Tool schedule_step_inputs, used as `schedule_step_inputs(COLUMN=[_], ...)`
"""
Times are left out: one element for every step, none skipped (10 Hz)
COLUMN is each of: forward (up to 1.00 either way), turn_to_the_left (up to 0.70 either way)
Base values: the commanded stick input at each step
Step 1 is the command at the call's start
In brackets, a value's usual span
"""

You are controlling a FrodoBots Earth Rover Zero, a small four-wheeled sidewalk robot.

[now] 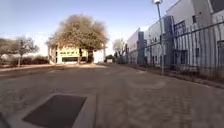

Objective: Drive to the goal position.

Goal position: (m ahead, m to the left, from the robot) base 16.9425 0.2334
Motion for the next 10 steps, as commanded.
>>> schedule_step_inputs(forward=[1.0,1.0,1.0,1.0,1.0,1.0,1.0,1.0,1.0,1.0], turn_to_the_left=[0.0,0.0,0.0,0.0,0.0,0.0,0.0,0.0,0.0,0.0])
